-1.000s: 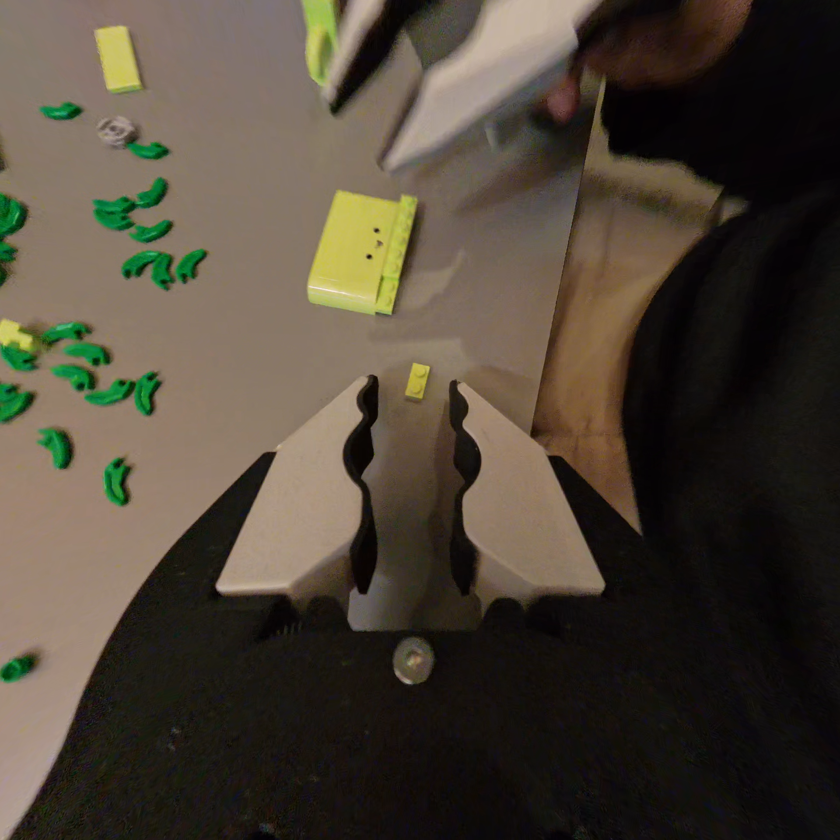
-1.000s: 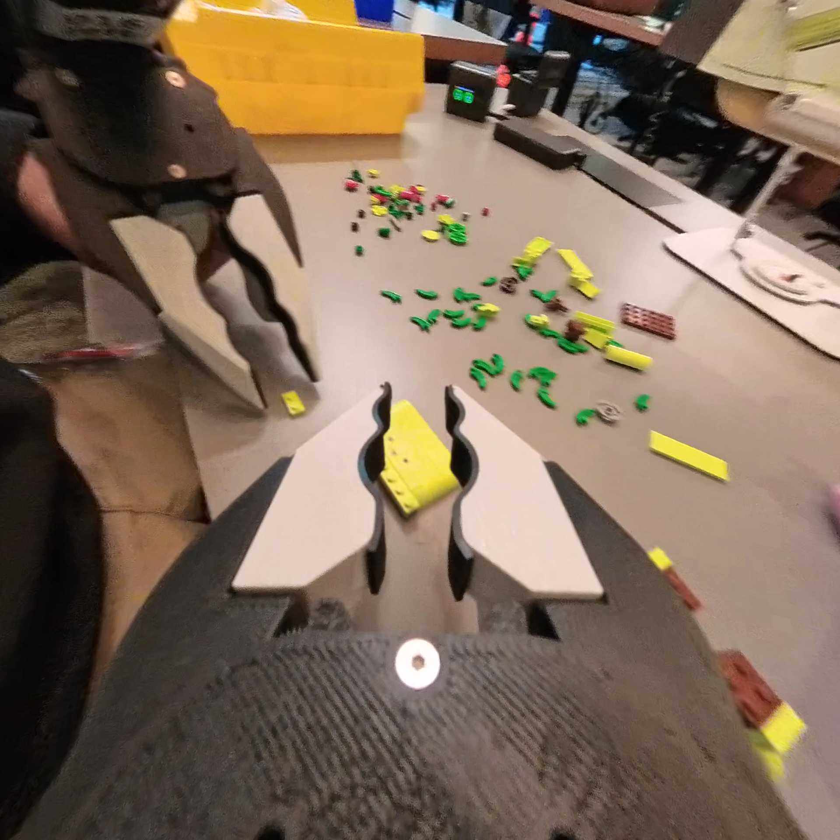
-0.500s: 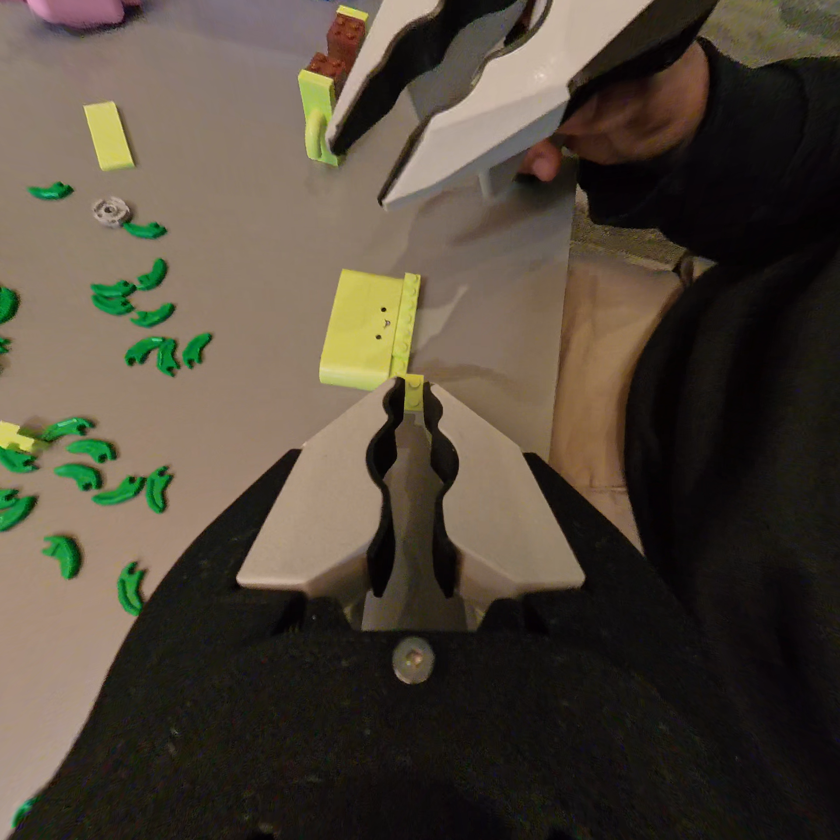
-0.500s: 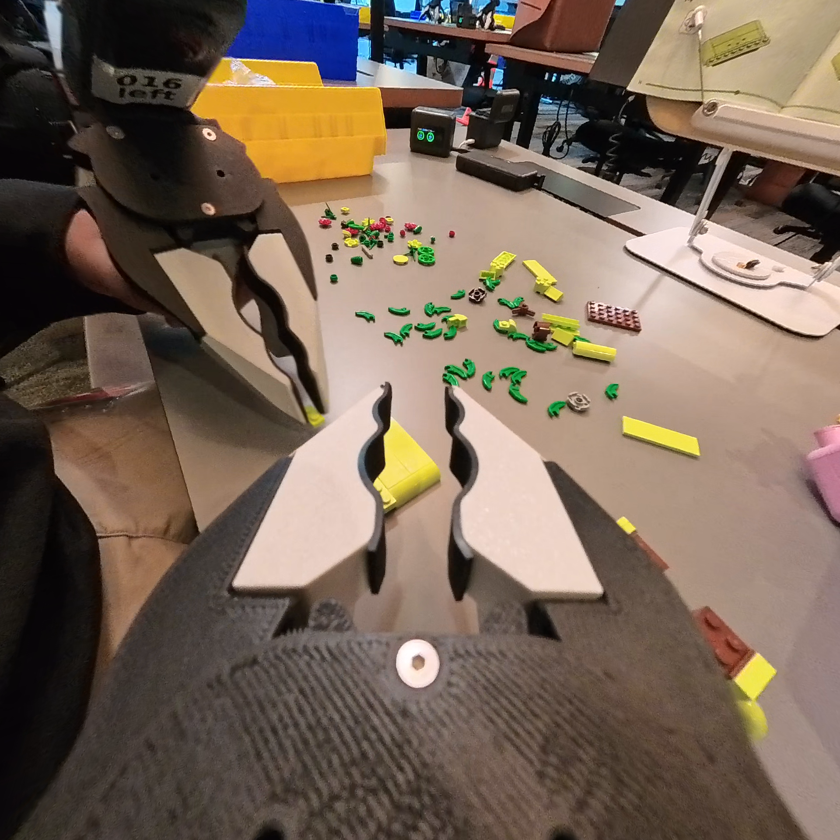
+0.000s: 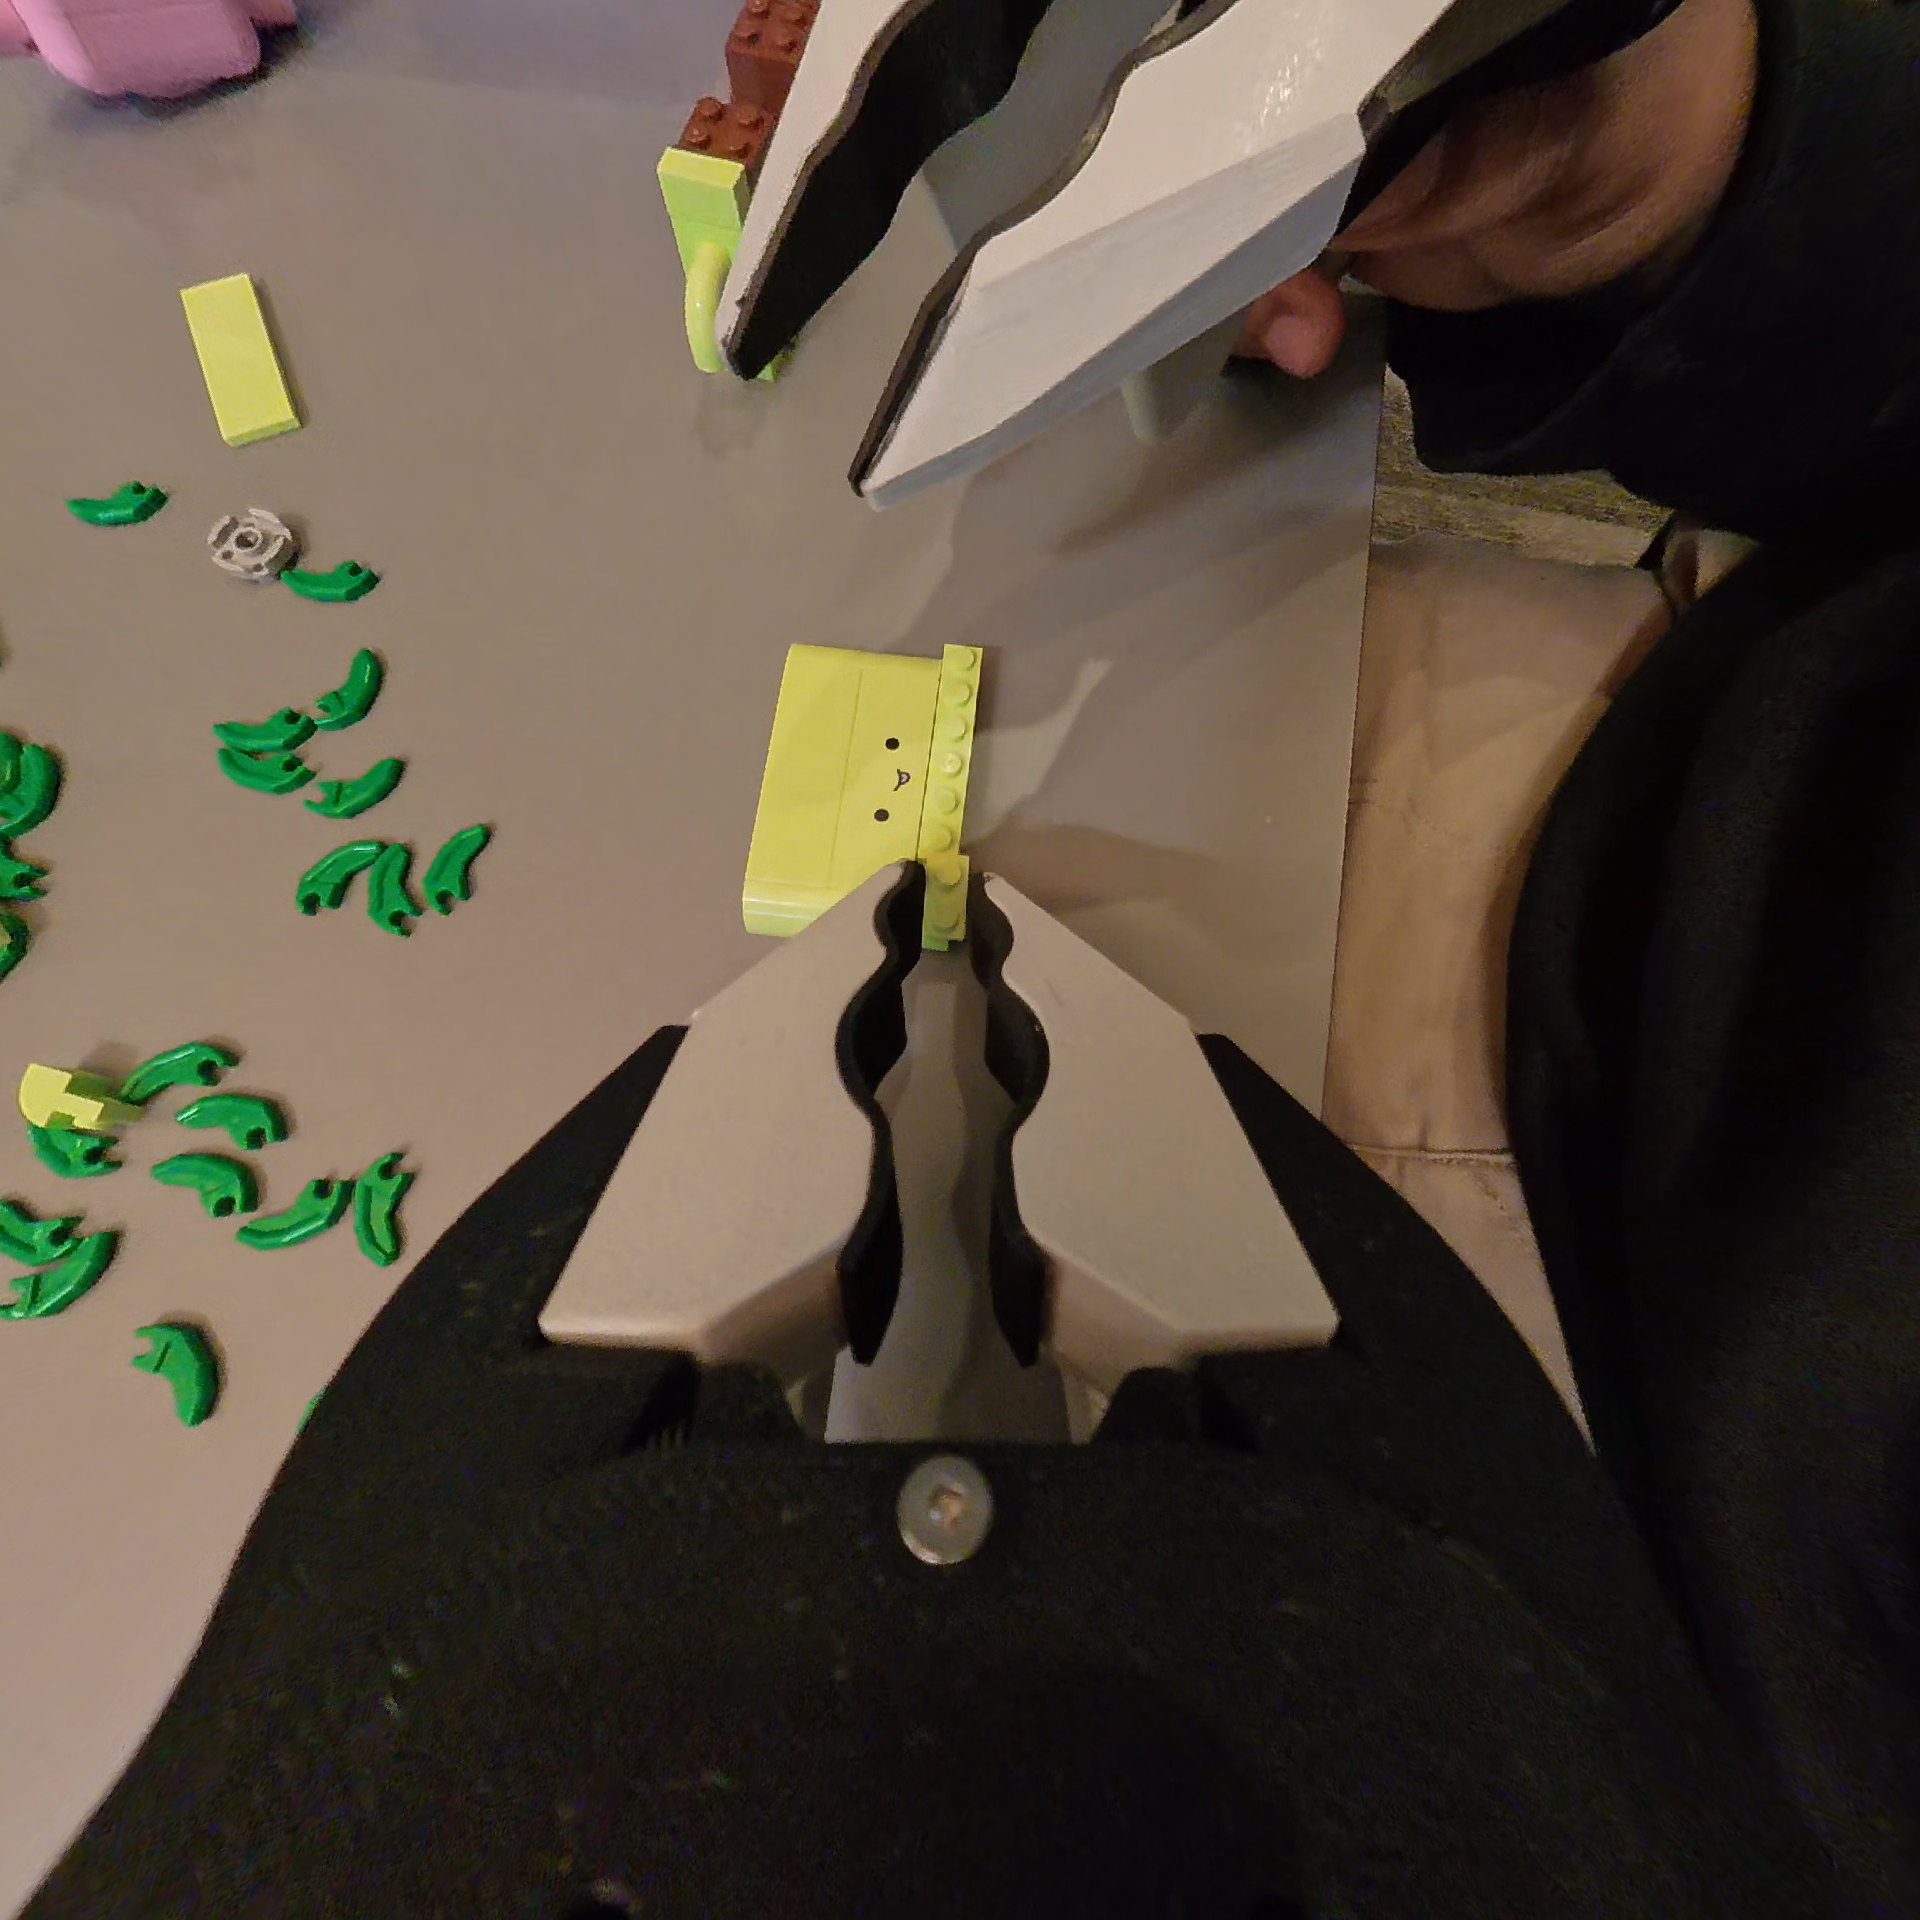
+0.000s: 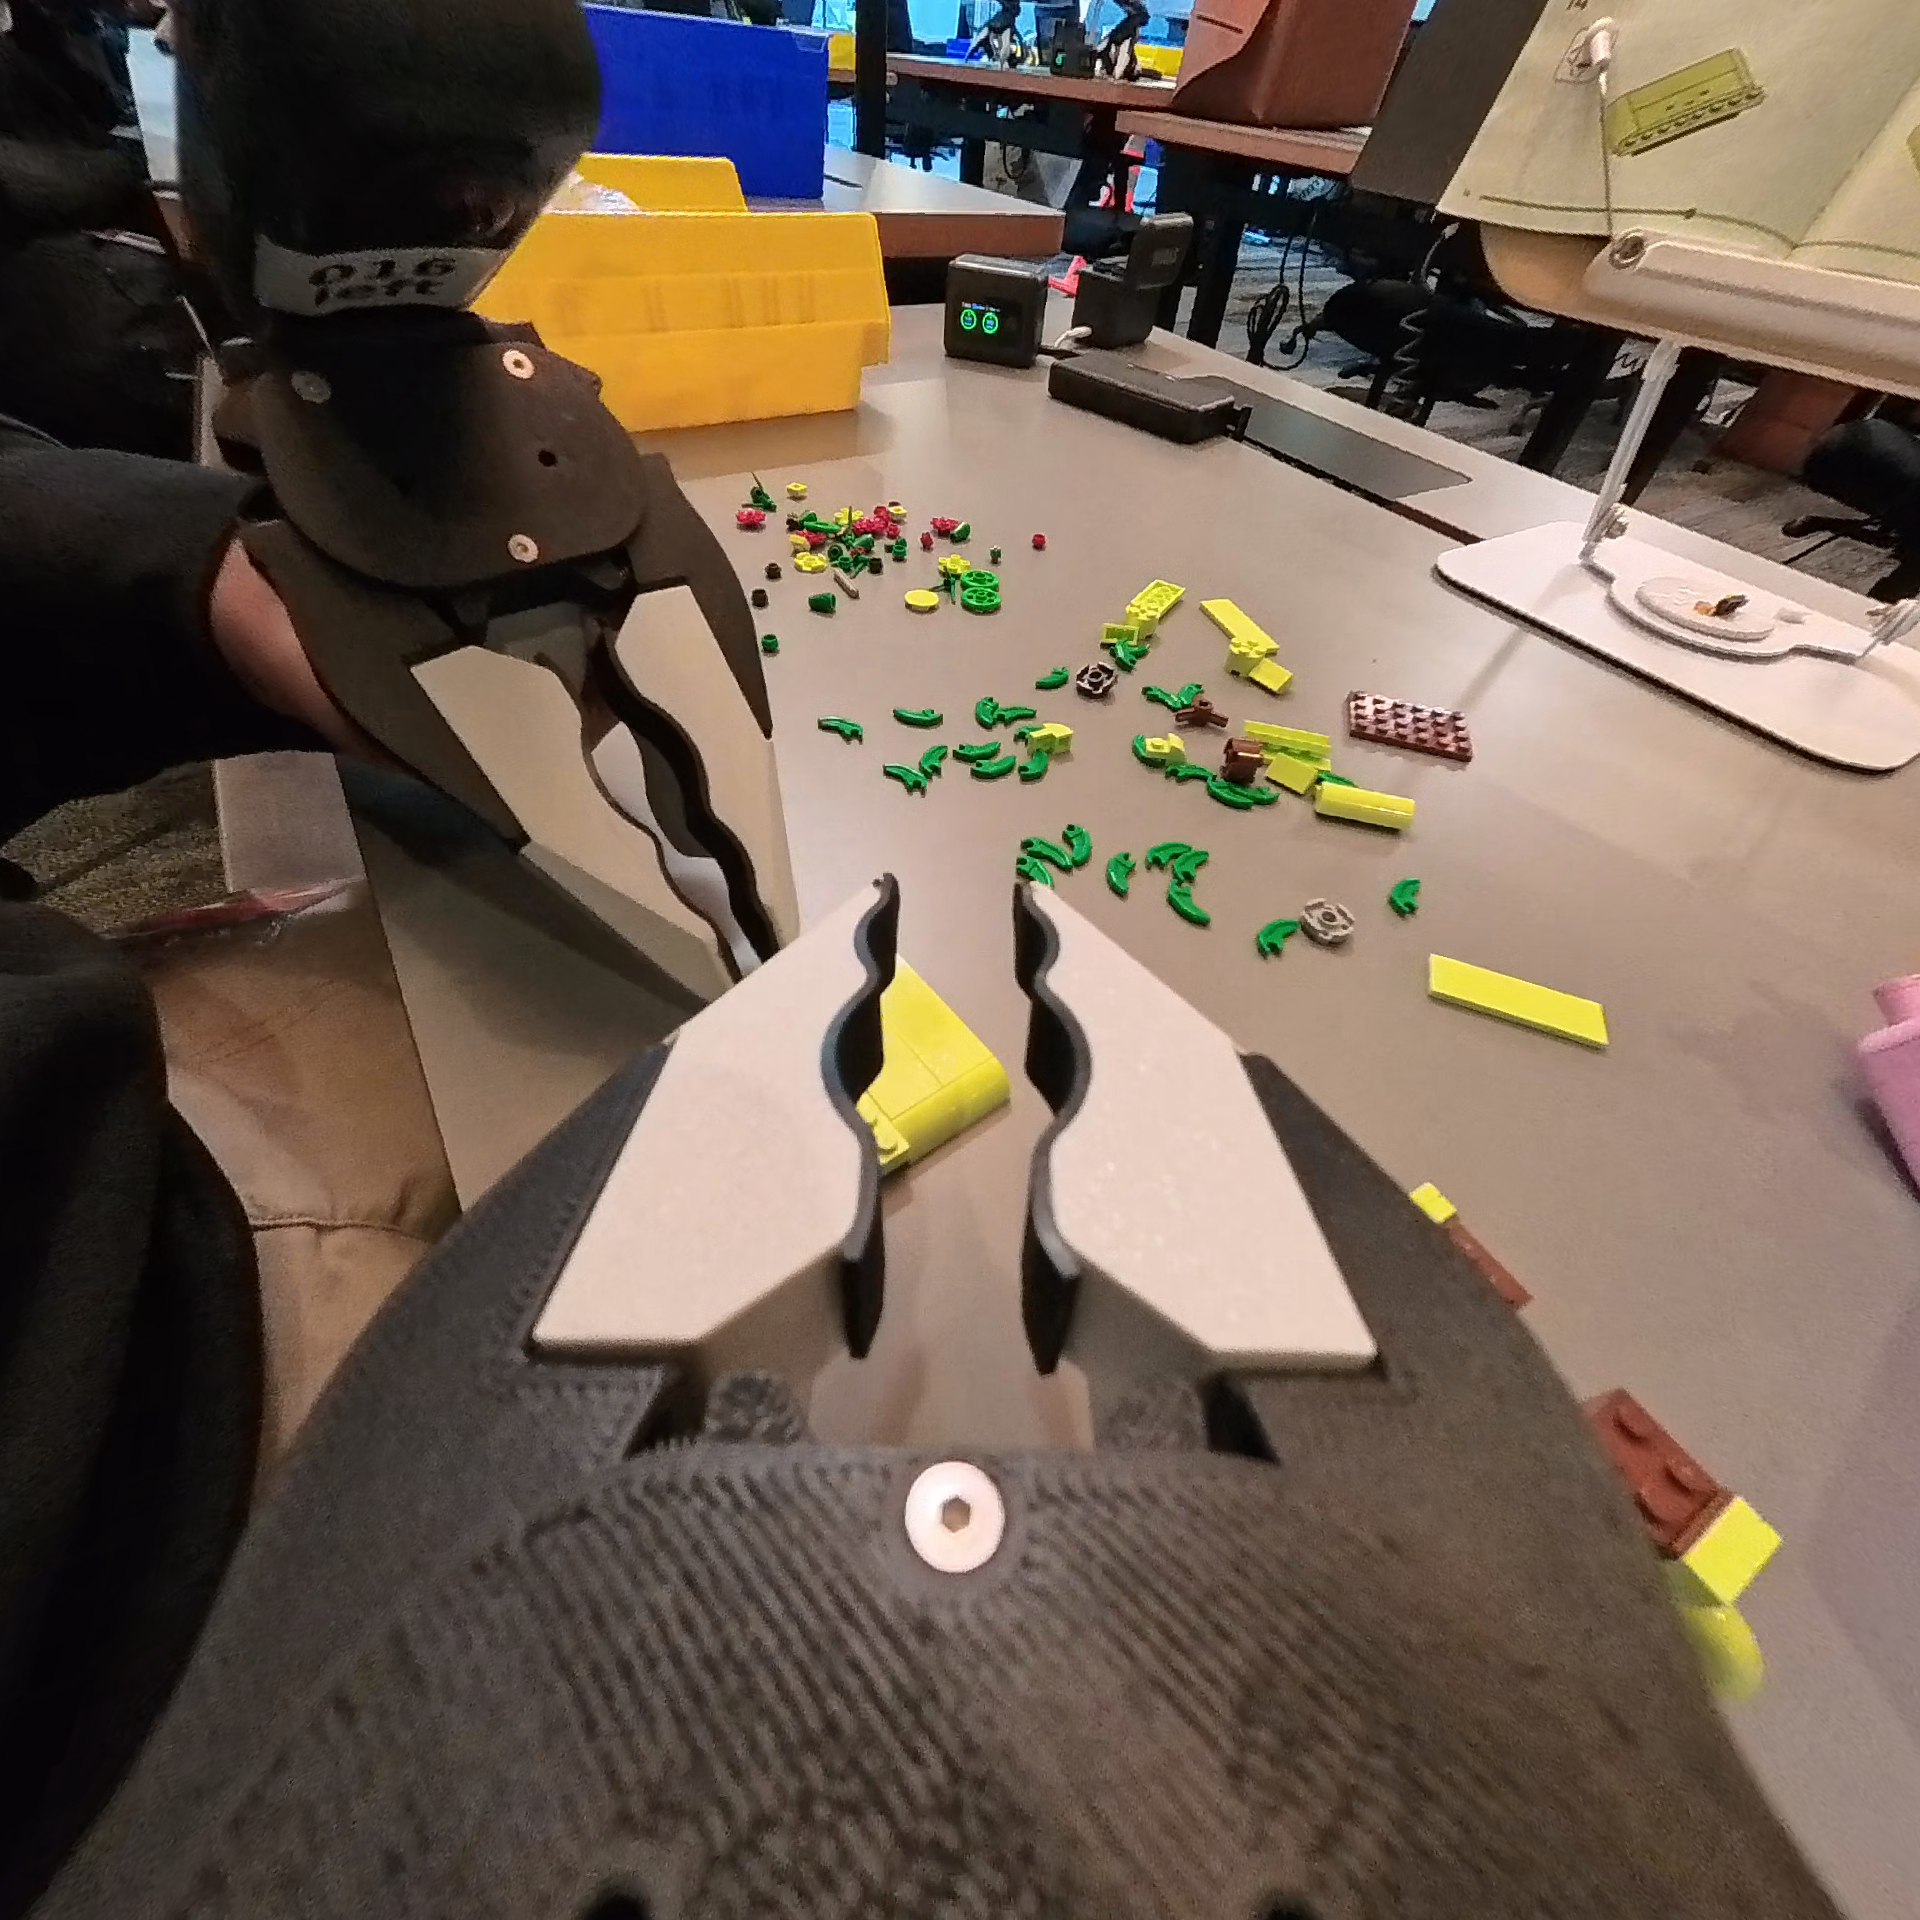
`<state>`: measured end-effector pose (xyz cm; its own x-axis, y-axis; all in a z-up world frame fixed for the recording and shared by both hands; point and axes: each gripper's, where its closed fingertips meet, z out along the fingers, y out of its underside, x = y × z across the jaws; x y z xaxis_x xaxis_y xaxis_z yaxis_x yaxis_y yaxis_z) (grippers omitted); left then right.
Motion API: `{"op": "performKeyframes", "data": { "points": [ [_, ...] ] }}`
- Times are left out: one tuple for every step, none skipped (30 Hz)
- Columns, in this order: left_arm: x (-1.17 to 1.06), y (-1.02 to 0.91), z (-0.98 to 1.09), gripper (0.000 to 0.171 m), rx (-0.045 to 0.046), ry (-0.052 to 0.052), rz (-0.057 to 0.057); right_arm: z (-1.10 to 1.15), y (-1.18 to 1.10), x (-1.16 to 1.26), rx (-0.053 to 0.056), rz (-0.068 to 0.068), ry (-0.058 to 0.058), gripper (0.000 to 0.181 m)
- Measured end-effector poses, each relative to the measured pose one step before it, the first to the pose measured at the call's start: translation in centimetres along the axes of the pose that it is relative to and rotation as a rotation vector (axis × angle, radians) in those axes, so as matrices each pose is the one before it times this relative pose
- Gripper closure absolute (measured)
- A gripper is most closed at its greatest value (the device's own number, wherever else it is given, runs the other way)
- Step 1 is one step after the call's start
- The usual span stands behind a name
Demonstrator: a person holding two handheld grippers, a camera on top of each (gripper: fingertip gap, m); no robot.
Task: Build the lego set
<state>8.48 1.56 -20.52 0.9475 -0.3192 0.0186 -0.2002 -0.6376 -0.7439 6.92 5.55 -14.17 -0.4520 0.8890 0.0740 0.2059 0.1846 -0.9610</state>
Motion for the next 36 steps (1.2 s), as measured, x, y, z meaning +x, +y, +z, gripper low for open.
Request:
{"op": "performKeyframes", "data": {
  "points": [
    [-0.034, -0.008, 0.015, 0.166, 0.00115, -0.0037, 0.0020, 0.003, 0.016, -0.003, -0.0014, -0.0007, -0.0003, 0.161],
    [-0.005, 0.005, 0.008, 0.166, 0.00020, -0.0014, 0.0023, 0.023, 0.018, -0.009, -0.0013, -0.0012, 0.0001, 0.161],
    [-0.010, 0.005, 0.007, 0.166, -0.00137, -0.0019, 0.0027, 0.011, 0.020, -0.018, -0.0013, -0.0017, 0.0005, 0.161],
    [-0.047, 0.012, -0.014, 0.166, -0.00172, -0.0049, 0.0041, 0.016, 0.009, -0.011, -0.0013, -0.0020, 0.0004, 0.161],
    [-0.049, 0.005, -0.031, 0.166, -0.00225, -0.0064, 0.0059, 0.009, 0.022, -0.017, -0.0014, -0.0021, 0.0003, 0.161],
    [-0.038, 0.003, -0.031, 0.166, -0.00213, -0.0057, 0.0058, 0.020, 0.021, -0.018, -0.0017, -0.0022, 0.0005, 0.162],
    [-0.031, 0.002, -0.029, 0.166, -0.00243, -0.0051, 0.0041, 0.025, 0.026, -0.017, -0.0022, -0.0022, 0.0003, 0.162],
    [-0.042, 0.004, -0.012, 0.165, -0.00102, -0.0047, 0.0025, 0.024, 0.030, -0.019, -0.0024, -0.0021, 0.0002, 0.162],
    [-0.004, 0.006, 0.011, 0.165, -0.00037, -0.0016, 0.0013, 0.035, 0.028, -0.021, -0.0027, -0.0021, 0.0003, 0.162],
    [-0.009, 0.021, 0.032, 0.164, 0.00045, -0.0010, 0.0008, 0.029, 0.033, -0.017, -0.0029, -0.0021, 0.0000, 0.162],
    [-0.015, 0.044, 0.037, 0.164, 0.00045, -0.0010, 0.0008, 0.030, 0.038, -0.026, -0.0026, -0.0023, 0.0003, 0.162],
    [-0.008, 0.042, 0.027, 0.164, 0.00011, -0.0008, 0.0003, 0.014, 0.009, -0.023, -0.0015, -0.0027, 0.0008, 0.162],
    [-0.004, -0.012, -0.012, 0.164, 0.00298, -0.0002, -0.0009, 0.008, 0.015, -0.019, -0.0010, -0.0027, 0.0008, 0.162],
    [-0.011, 0.017, -0.018, 0.164, 0.00004, -0.0005, -0.0013, 0.006, 0.011, -0.012, -0.0006, -0.0023, 0.0009, 0.162],
    [0.002, 0.000, -0.031, 0.164, -0.00002, -0.0018, 0.0001, 0.009, 0.000, -0.009, -0.0004, -0.0014, 0.0006, 0.162],
    [0.027, -0.017, -0.054, 0.163, 0.00130, -0.0012, 0.0004, 0.014, 0.014, -0.012, -0.0008, -0.0005, -0.0001, 0.162],
    [0.068, -0.065, -0.081, 0.163, 0.00350, -0.0007, 0.0007, 0.003, 0.010, 0.000, -0.0008, 0.0000, -0.0004, 0.162],
    [0.073, -0.067, -0.098, 0.163, 0.00377, -0.0014, 0.0006, 0.007, 0.006, -0.010, -0.0008, 0.0001, -0.0003, 0.162],
    [0.045, -0.055, -0.105, 0.163, 0.00305, -0.0030, 0.0002, 0.007, 0.007, -0.010, -0.0008, -0.0001, -0.0004, 0.162],
    [0.042, -0.079, -0.107, 0.163, 0.00452, -0.0040, 0.0003, 0.015, 0.021, -0.003, -0.0013, -0.0004, -0.0004, 0.162],
    [0.049, -0.094, -0.103, 0.163, 0.00580, -0.0043, 0.0003, 0.032, 0.029, -0.013, -0.0025, -0.0006, -0.0005, 0.162],
    [0.069, -0.090, -0.076, 0.164, 0.00546, -0.0033, -0.0001, 0.041, 0.048, -0.009, -0.0043, -0.0003, -0.0001, 0.162],
    [0.089, -0.046, -0.030, 0.165, 0.00324, -0.0013, -0.0003, 0.073, 0.103, 0.004, -0.0079, 0.0020, 0.0002, 0.161],
    [0.101, -0.018, 0.028, 0.166, 0.00024, 0.0002, -0.0004, 0.104, 0.172, -0.035, -0.0136, 0.0058, -0.0033, 0.160],
    [0.064, 0.032, 0.075, 0.166, -0.00285, -0.0014, -0.0002, 0.143, 0.236, -0.062, -0.0177, 0.0079, -0.0062, 0.160],
    [0.011, 0.092, 0.117, 0.167, -0.00649, -0.0032, 0.0009, 0.167, 0.255, -0.013, -0.0195, 0.0080, -0.0041, 0.160],
    [-0.026, 0.128, 0.124, 0.167, -0.00829, -0.0025, 0.0013, 0.169, 0.245, 0.023, -0.0195, 0.0067, 0.0000, 0.161],
    [-0.025, 0.110, 0.115, 0.166, -0.00653, -0.0005, 0.0001, 0.168, 0.253, 0.037, -0.0189, 0.0048, 0.0015, 0.162],
    [-0.044, -0.057, 0.048, 0.166, 0.00412, 0.0000, -0.0018, 0.165, 0.227, 0.001, -0.0182, 0.0028, 0.0004, 0.162],
    [-0.034, -0.056, 0.009, 0.166, 0.00348, 0.0015, -0.0054, 0.163, 0.220, -0.002, -0.0171, 0.0013, 0.0008, 0.162],
    [-0.042, 0.017, -0.001, 0.166, -0.00126, 0.0022, -0.0062, 0.154, 0.208, 0.026, -0.0162, 0.0003, 0.0029, 0.163],
    [-0.019, 0.072, 0.013, 0.166, -0.00343, 0.0020, -0.0025, 0.156, 0.191, 0.028, -0.0152, -0.0008, 0.0036, 0.164],
    [-0.049, 0.059, 0.001, 0.166, -0.00248, -0.0024, 0.0009, 0.166, 0.185, 0.020, -0.0154, -0.0015, 0.0030, 0.165],
    [-0.026, 0.086, 0.006, 0.167, -0.00338, -0.0024, 0.0023, 0.174, 0.214, 0.003, -0.0171, -0.0019, 0.0021, 0.165],
    [-0.002, 0.077, 0.016, 0.166, -0.00350, -0.0022, 0.0017, 0.193, 0.246, -0.006, -0.0196, -0.0017, 0.0013, 0.167],
    [-0.037, 0.012, -0.006, 0.167, 0.00052, -0.0047, 0.0014, 0.207, 0.293, -0.087, -0.0226, -0.0025, -0.0024, 0.168]
  ]
}}
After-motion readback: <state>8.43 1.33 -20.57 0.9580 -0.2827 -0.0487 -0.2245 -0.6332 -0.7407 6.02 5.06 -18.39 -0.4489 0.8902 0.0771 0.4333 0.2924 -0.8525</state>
